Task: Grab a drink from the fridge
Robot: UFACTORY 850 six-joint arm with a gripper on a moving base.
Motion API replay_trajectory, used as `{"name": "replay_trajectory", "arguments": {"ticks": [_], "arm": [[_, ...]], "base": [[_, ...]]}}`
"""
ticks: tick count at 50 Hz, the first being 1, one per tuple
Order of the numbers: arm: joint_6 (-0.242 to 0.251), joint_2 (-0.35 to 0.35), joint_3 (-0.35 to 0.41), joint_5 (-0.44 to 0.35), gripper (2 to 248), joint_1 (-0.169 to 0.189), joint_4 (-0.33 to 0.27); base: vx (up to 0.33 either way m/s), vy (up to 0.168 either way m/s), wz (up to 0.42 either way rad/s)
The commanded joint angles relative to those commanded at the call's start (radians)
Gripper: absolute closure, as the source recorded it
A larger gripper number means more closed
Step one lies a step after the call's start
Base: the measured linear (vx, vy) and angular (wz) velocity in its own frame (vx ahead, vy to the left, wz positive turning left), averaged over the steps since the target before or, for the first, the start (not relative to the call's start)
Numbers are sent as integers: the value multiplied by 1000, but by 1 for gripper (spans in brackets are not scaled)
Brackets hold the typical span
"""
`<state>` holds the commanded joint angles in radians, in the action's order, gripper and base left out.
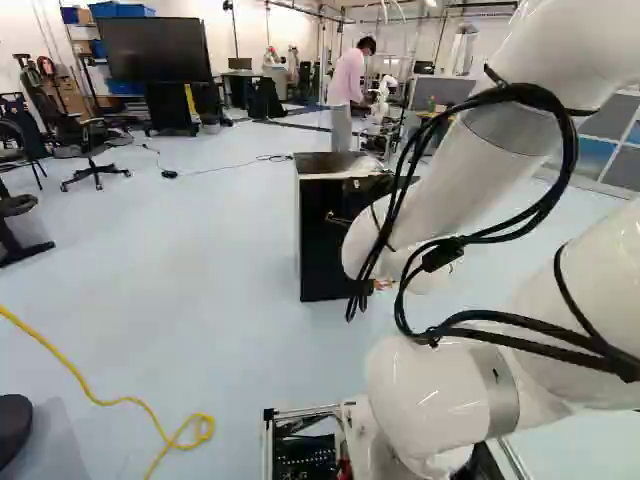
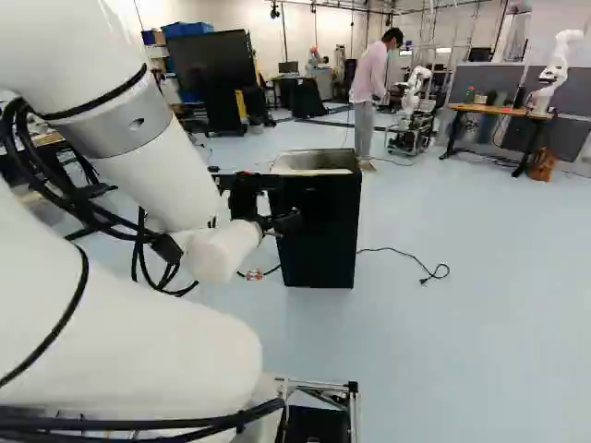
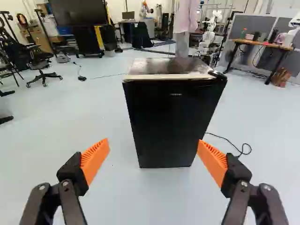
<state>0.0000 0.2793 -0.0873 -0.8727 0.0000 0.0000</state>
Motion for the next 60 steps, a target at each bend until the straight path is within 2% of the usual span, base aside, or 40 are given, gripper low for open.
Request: {"name": "replay_trajectory", "arguments": {"ticks": [37, 60], "arm": [[0, 0, 0, 0, 3, 0, 0], [0, 0, 0, 0, 3, 0, 0]], "base": [[0, 0, -2], [69, 49, -19]]}}
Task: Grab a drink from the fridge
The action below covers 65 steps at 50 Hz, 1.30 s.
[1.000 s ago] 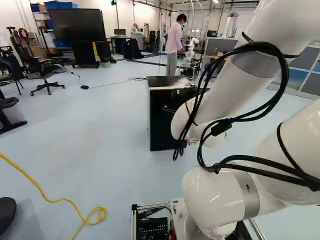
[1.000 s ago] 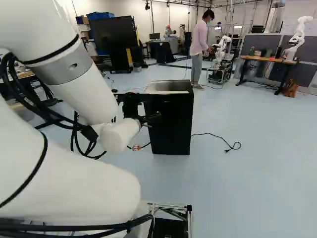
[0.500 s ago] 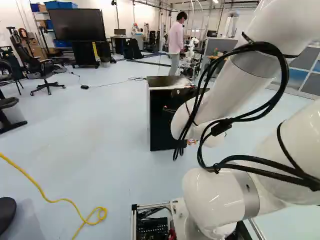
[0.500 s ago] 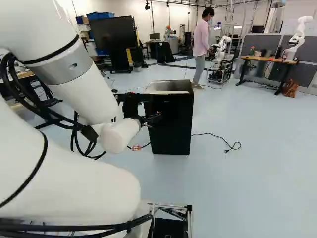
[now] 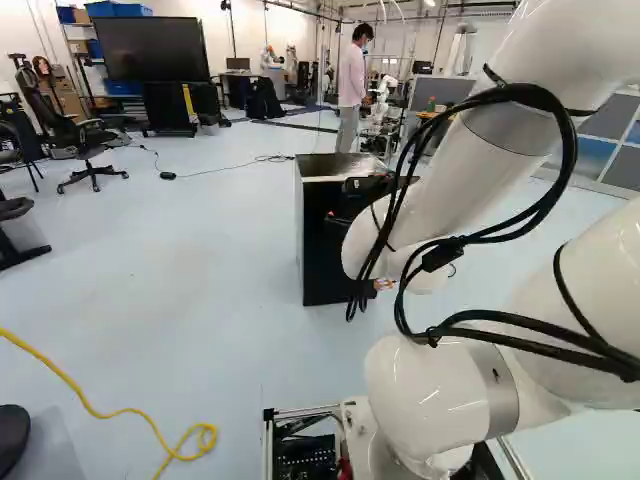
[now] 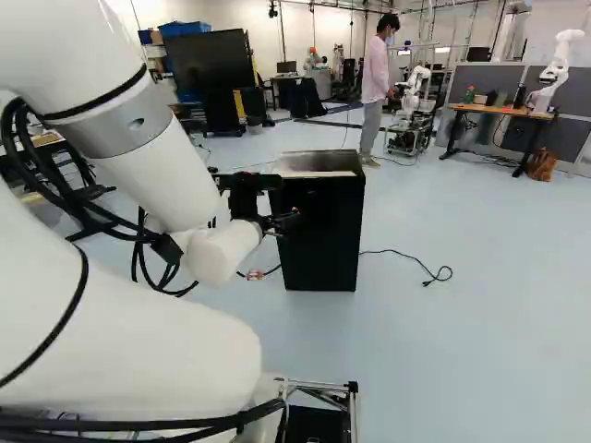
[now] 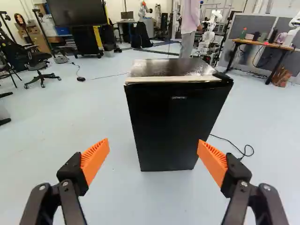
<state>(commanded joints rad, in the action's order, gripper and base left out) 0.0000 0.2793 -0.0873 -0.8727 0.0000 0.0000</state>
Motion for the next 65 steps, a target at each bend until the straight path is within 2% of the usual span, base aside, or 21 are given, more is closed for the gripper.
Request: {"name": "replay_trajectory", "arguments": {"ticks": [65], "arm": [[0, 0, 0, 0, 3, 0, 0]], "base": [[61, 73, -16]]}}
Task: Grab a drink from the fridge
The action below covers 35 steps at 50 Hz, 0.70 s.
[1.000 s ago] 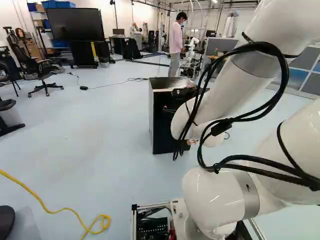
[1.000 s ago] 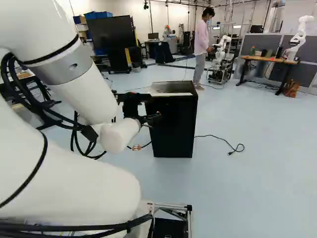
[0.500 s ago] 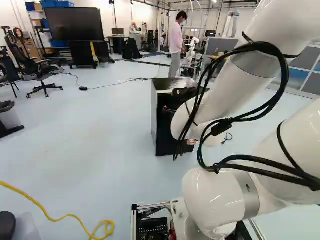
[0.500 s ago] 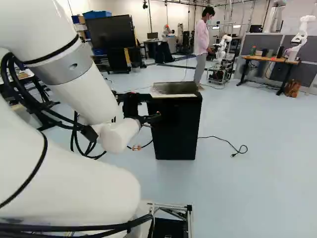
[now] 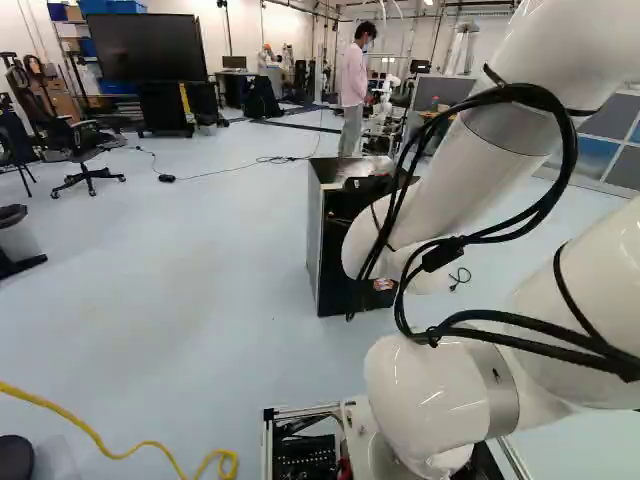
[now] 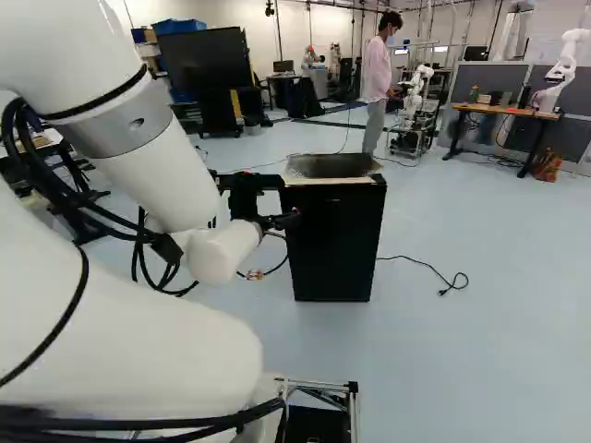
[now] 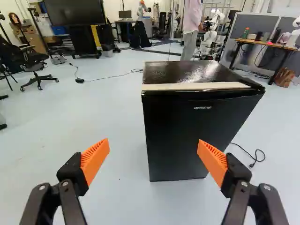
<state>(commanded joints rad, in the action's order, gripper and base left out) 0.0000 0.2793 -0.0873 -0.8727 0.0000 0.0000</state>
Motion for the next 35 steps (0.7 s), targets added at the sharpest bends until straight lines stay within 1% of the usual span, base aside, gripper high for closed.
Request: {"name": "replay_trajectory", "arguments": {"ticks": [19, 35], "arm": [[0, 0, 0, 0, 3, 0, 0], [0, 0, 0, 0, 3, 0, 0]], "base": [[57, 78, -16], [48, 63, -10]]}}
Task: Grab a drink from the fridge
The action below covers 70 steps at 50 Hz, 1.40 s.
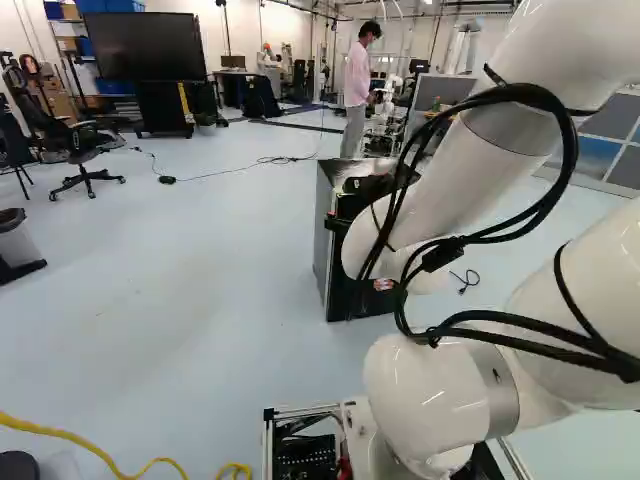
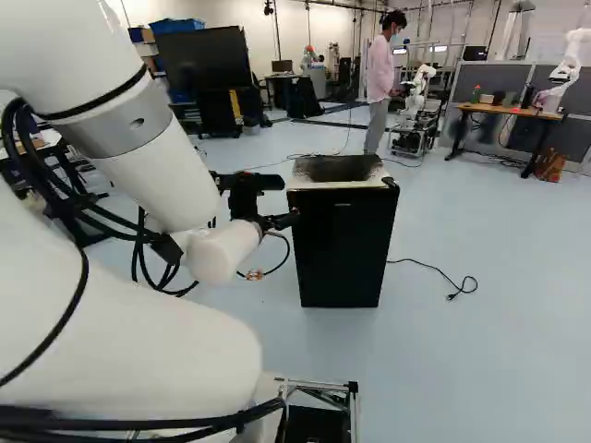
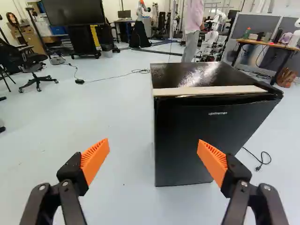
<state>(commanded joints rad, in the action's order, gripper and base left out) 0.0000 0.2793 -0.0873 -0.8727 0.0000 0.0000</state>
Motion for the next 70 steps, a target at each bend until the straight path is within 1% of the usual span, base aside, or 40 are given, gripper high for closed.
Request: {"name": "replay_trajectory", "arguments": {"ticks": [19, 47, 62, 70], "arm": [[0, 0, 0, 0, 3, 0, 0], [0, 0, 0, 0, 3, 0, 0], [0, 0, 0, 0, 3, 0, 0], [0, 0, 0, 0, 3, 0, 0]], "base": [[50, 53, -8], [61, 32, -17], [34, 118, -35], [2, 57, 7]]}}
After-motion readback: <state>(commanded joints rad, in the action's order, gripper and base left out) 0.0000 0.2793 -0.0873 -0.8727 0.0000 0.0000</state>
